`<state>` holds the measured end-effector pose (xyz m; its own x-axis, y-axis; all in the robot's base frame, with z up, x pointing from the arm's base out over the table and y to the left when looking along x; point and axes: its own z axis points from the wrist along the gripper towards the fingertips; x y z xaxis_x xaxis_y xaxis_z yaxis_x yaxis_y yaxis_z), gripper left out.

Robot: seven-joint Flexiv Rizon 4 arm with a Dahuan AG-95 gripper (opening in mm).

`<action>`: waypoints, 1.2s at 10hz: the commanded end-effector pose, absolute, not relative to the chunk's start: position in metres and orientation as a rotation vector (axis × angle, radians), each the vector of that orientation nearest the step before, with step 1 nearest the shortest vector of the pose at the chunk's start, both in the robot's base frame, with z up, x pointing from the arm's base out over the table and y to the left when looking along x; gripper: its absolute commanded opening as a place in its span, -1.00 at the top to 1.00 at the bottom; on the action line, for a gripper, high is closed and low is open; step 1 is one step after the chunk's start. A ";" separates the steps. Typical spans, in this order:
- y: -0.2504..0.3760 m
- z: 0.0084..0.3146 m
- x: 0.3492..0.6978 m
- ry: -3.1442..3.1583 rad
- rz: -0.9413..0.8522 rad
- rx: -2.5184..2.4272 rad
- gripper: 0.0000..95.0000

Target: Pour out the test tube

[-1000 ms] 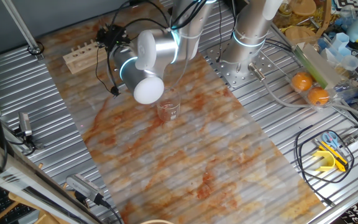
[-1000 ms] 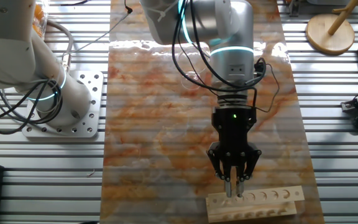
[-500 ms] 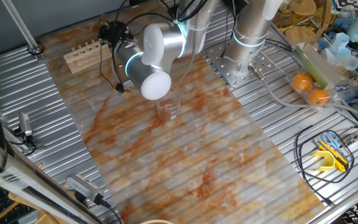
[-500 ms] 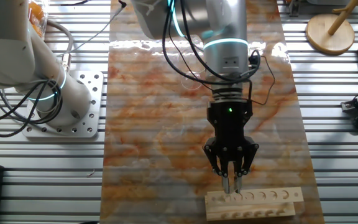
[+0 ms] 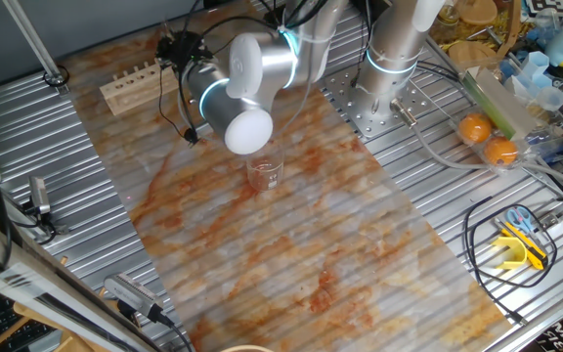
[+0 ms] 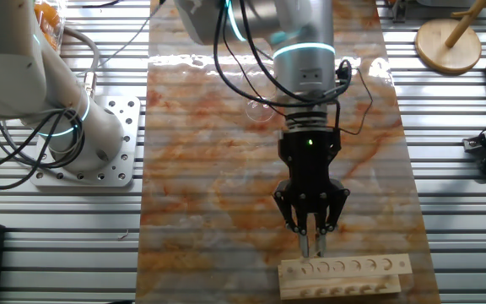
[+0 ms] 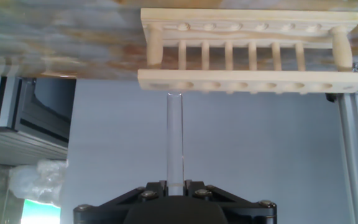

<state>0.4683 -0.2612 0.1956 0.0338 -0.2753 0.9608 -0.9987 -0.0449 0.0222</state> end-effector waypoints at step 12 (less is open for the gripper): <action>-0.213 0.248 0.466 -1.478 1.022 1.502 1.00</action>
